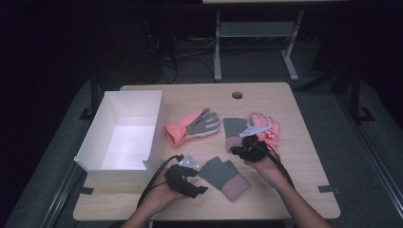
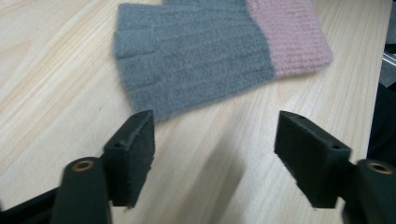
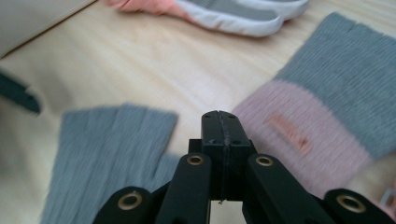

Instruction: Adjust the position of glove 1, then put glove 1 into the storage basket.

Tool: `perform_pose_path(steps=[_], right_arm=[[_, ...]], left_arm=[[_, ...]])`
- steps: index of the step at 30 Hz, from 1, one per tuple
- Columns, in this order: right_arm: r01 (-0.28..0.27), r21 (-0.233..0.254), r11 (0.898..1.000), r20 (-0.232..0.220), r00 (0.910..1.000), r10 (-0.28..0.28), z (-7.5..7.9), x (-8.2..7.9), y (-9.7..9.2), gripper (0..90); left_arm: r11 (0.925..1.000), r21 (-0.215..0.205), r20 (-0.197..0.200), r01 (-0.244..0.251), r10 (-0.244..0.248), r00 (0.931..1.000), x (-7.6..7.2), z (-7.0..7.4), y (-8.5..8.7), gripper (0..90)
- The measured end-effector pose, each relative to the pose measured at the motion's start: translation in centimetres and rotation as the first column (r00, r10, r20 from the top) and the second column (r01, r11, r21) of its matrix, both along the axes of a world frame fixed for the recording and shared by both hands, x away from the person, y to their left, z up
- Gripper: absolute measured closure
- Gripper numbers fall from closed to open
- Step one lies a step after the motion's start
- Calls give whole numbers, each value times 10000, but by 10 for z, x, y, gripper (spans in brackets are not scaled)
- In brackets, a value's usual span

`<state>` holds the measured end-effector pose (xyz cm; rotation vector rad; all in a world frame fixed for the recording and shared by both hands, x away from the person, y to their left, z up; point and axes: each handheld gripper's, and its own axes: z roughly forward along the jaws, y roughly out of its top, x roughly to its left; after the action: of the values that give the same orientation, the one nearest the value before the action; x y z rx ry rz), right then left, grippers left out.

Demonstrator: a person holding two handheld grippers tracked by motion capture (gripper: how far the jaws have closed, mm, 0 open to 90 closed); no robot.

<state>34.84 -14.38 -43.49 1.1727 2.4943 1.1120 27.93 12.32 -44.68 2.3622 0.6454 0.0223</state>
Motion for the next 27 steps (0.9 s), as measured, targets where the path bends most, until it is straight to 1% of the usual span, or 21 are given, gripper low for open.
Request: perform_pose_path(steps=[1, 2, 3, 4, 6, 9, 10, 11, 13, 14, 16, 22, 23, 26, 27], right_arm=[[324, 7, 9995, 82, 9994, -324, 0, 9, 4, 900], [462, 77, 9989, 101, 9989, -463, 0, 11, 5, 900], [462, 77, 9989, 101, 9989, -463, 0, 11, 5, 900], [833, 14, 9965, 10, 9965, -833, -1, 20, 8, 900], [1021, -1, 9948, -6, 9948, -1021, -3, 25, 10, 900], [1178, -17, 9930, -21, 9930, -1178, -7, 32, 14, 900], [1178, -17, 9930, -21, 9930, -1178, -7, 32, 14, 900], [1189, -148, 9928, -52, 9929, -1190, -11, 34, 16, 900], [1122, -340, 9931, -181, 9934, -1129, -15, 35, 17, 900], [1120, -443, 9927, -174, 9935, -1129, -17, 35, 18, 900], [1161, -506, 9920, -241, 9928, -1174, -18, 35, 18, 900], [1083, -545, 9926, -299, 9935, -1101, -20, 34, 17, 900], [993, -485, 9939, -402, 9941, -1012, -19, 32, 15, 900], [921, -464, 9947, -485, 9944, -943, -19, 31, 13, 900], [847, -488, 9952, -517, 9948, -872, -19, 28, 12, 900]], left_arm=[[10000, -8, -26, -27, 27, 10000, -1, -1, 1, 259], [10000, 21, -45, -28, 28, 10000, -1, -2, 2, 259], [10000, 21, -45, -28, 28, 10000, -1, -2, 2, 259], [9999, 0, -27, -107, 107, 9999, 0, -2, 2, 259], [9999, 114, 28, -15, 14, 10000, 2, -2, 3, 259], [9999, 64, -8, -91, 91, 10000, 2, -3, 2, 259], [9999, 64, -8, -91, 91, 10000, 2, -3, 2, 259], [9999, 122, 12, -28, 28, 10000, 2, -3, 3, 259], [9999, 139, 34, 1, -1, 10000, 3, -2, 3, 259], [9999, 142, 31, 0, -1, 10000, 3, -2, 3, 259], [9999, 148, 39, -18, 17, 10000, 3, -2, 3, 259], [9999, 100, 44, -92, 91, 9999, 3, -1, 4, 259], [9999, 100, 61, -92, 92, 9999, 3, -1, 4, 259], [9999, 105, 45, -87, 87, 10000, 3, -1, 4, 259], [9999, 121, 7, -73, 73, 10000, 4, -1, 4, 259]])
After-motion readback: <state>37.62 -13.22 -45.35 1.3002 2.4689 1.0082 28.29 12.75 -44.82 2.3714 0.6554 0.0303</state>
